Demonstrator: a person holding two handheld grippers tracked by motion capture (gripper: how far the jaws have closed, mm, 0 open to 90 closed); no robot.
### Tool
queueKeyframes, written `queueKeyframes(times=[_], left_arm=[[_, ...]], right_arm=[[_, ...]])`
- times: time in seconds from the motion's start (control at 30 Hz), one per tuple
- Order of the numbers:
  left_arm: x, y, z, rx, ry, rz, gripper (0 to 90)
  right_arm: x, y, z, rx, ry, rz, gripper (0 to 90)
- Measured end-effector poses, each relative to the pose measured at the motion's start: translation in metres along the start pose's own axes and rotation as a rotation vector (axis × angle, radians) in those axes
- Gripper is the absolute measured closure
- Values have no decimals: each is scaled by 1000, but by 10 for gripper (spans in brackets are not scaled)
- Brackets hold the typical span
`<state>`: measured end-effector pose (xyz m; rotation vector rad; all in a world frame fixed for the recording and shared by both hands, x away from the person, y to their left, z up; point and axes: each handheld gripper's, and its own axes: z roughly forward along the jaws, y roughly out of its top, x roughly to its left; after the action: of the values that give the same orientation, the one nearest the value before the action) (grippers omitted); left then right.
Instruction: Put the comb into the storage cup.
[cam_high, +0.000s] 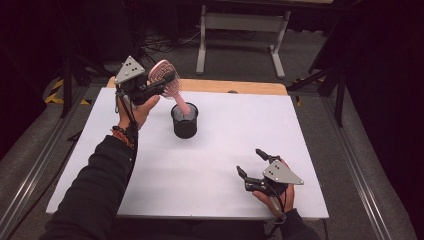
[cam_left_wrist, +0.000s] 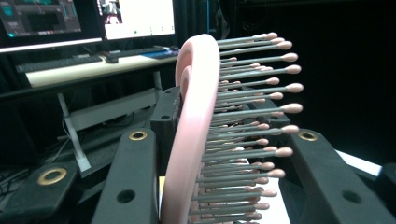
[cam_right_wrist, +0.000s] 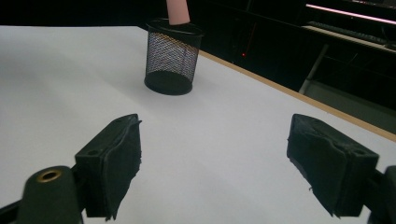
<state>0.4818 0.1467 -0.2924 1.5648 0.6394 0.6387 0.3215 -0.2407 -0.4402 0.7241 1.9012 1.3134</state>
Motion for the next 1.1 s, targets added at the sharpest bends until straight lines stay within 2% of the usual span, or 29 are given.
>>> queueKeyframes(times=[0.13, 0.2, 0.43, 0.47, 0.67, 0.9, 0.97, 1.1], left_arm=[[1, -2, 11, 23, 13, 13, 612], [1, -5, 15, 25, 12, 5, 612], [-1, -13, 30, 65, 25, 13, 612], [-1, -14, 33, 77, 29, 26, 612], [-2, -20, 41, 96, 28, 25, 612], [0, -30, 52, 134, 45, 26, 611], [0, -33, 55, 145, 40, 15, 611], [-4, -38, 60, 163, 26, 19, 611]], right_arm=[[0, 1, -1, -1, -6, -16, 186], [1, 1, -1, -6, -6, -17, 185], [0, 2, -2, -13, -19, -19, 176], [0, 2, -2, -13, -21, -19, 175], [1, 2, -1, 6, -16, -33, 176], [1, 1, 0, 10, -9, -32, 176], [1, 1, 1, 15, -6, -32, 176], [1, 1, 1, 17, -1, -36, 176]])
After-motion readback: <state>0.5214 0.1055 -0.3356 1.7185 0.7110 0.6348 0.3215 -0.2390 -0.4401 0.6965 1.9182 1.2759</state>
